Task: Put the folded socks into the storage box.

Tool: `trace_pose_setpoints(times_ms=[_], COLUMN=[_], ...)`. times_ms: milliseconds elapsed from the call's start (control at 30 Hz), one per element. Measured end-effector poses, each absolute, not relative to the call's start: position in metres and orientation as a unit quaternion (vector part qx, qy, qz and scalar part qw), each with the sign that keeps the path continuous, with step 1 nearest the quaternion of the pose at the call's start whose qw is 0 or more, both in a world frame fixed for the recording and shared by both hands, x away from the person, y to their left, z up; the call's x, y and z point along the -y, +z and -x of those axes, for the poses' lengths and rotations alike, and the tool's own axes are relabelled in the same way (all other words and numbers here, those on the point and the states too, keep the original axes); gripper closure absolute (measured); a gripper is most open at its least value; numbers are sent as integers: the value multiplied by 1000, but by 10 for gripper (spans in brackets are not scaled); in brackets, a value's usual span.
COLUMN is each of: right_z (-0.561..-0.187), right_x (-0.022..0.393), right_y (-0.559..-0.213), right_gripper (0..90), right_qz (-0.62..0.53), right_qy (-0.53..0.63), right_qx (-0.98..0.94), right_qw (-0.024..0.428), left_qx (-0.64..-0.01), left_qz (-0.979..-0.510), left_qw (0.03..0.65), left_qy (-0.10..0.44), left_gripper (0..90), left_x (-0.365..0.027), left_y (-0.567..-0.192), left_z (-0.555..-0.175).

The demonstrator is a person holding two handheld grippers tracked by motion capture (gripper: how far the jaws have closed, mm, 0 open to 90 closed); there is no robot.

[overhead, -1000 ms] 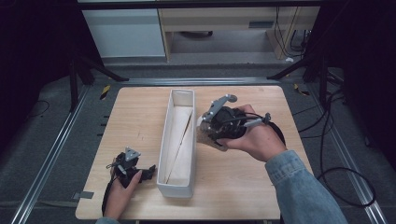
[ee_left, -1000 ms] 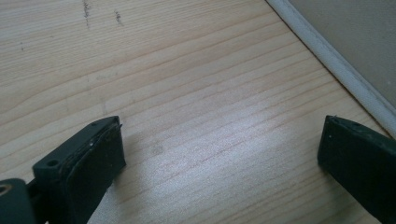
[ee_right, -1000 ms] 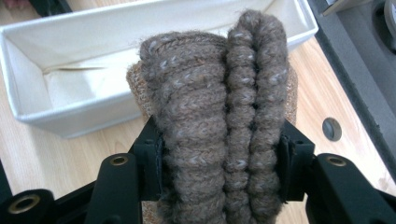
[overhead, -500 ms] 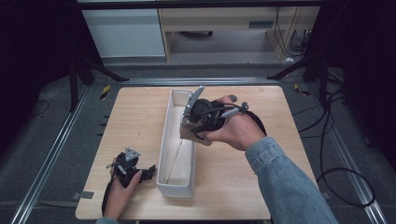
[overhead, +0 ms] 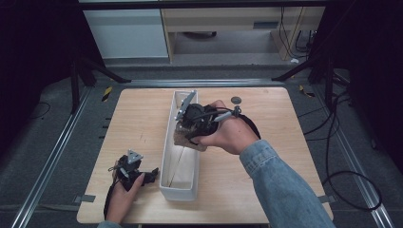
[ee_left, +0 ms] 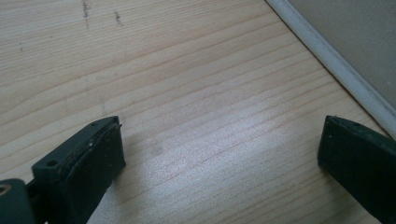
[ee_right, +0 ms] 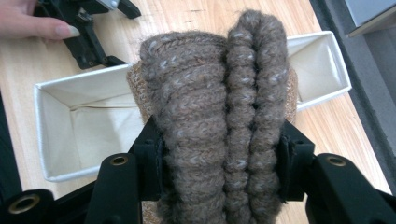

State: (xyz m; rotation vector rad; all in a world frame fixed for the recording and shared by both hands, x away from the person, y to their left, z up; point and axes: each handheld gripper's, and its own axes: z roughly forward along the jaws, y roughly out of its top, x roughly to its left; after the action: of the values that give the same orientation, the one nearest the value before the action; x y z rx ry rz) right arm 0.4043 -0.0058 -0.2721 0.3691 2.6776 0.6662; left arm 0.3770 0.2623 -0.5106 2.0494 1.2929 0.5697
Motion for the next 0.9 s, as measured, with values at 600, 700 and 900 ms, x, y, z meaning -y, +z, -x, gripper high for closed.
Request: trace_pose_setpoints(times_ms=[600,700,900], right_z=[-389,-388,-388], right_x=[-16,-18,-22], right_y=[-280,-284,-292], right_gripper=[475,475,475], right_qz=[-106,-107,-103], right_qy=[242,243,235], right_qx=[-950,-951,-955], right_qw=[164,156,146], left_qx=[-491,-491,-491], left_qz=[-780,-780,-781], left_qw=[321,321,320], left_qy=[216,216,216], left_gripper=[0,0,0], left_x=[-262,-262,-262], left_y=[-511,-511,-511], left_z=[-377,-377,-377])
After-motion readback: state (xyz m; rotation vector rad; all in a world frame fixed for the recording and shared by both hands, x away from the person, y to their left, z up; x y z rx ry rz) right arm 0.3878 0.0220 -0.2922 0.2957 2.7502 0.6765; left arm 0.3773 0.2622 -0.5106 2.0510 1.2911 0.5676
